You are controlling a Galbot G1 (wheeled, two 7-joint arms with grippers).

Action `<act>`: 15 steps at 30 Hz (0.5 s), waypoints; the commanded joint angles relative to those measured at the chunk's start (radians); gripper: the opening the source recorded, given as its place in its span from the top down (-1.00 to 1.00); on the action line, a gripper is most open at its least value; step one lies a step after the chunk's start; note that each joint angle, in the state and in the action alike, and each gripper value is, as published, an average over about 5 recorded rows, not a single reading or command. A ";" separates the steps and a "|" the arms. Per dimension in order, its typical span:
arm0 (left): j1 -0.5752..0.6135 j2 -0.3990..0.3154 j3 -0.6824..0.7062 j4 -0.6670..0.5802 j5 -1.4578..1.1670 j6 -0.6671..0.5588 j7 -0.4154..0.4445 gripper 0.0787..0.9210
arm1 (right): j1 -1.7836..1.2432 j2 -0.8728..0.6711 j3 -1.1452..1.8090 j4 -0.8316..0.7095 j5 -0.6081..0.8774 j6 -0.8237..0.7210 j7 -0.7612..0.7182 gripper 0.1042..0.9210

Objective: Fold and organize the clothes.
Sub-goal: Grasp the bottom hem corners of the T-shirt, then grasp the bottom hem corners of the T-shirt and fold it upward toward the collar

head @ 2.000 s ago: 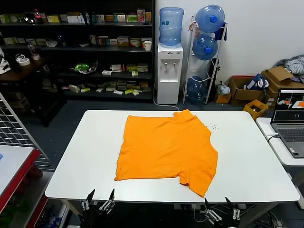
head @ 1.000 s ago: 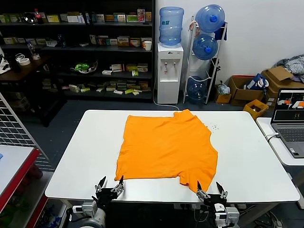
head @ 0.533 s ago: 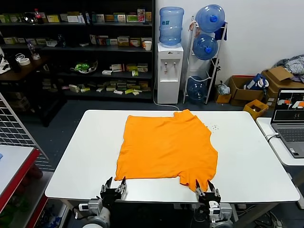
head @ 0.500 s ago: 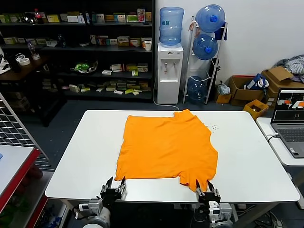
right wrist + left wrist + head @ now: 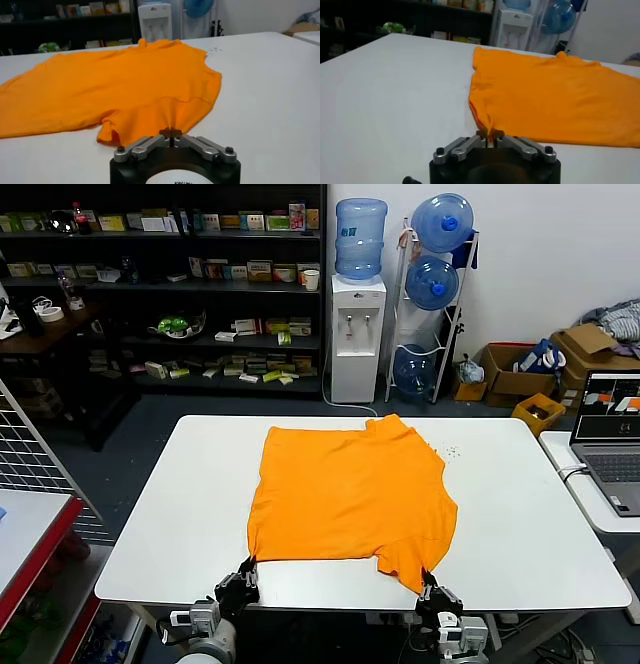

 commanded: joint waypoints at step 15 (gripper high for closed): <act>0.267 0.082 0.021 -0.280 -0.014 -0.018 -0.067 0.97 | -0.317 -0.056 0.030 0.264 0.032 0.054 0.019 0.95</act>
